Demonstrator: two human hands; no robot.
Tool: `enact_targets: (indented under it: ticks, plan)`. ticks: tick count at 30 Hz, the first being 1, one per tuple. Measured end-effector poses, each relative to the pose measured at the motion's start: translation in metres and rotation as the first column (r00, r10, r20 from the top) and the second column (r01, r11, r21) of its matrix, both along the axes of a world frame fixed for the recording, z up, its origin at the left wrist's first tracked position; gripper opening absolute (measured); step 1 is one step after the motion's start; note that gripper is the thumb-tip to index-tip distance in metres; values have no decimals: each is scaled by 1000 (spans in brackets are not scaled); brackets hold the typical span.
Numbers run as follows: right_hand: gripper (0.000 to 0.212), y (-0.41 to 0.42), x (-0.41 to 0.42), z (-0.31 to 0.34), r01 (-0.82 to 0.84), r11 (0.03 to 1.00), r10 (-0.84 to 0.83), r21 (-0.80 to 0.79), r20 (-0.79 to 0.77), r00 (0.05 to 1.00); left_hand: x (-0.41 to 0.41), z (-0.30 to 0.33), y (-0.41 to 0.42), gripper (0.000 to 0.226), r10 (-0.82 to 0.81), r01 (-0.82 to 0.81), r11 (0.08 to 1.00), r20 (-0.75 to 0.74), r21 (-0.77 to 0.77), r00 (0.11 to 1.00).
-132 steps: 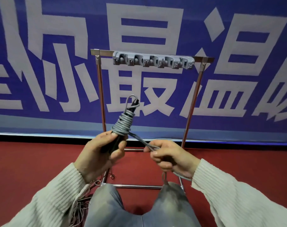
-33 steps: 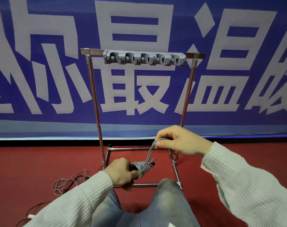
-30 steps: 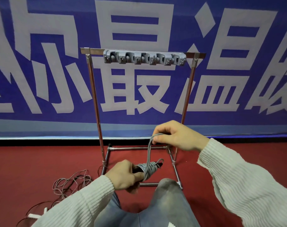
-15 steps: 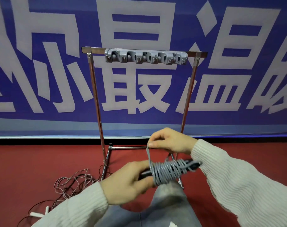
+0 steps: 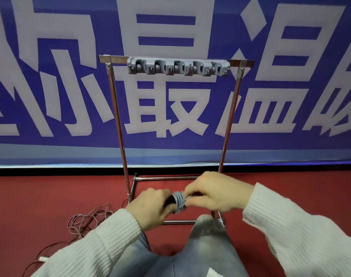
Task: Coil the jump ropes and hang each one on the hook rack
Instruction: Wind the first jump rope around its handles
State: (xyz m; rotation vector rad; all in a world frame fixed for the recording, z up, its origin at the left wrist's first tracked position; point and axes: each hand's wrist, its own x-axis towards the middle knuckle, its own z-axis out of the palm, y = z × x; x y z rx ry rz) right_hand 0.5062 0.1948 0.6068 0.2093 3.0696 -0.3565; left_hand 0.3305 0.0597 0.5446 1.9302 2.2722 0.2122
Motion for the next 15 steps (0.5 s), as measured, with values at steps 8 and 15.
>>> enact_targets:
  ticks: [8,15]
  plan:
    - [16,9,-2,0,52,626,-48,-778,28,998,22,27,-39,17,-409,349,910,620,224,669]
    - [19,-4,5,-20,73,248,-40,-966,65,997,24,26,-50,47,-308,-92,946,951,309,27]
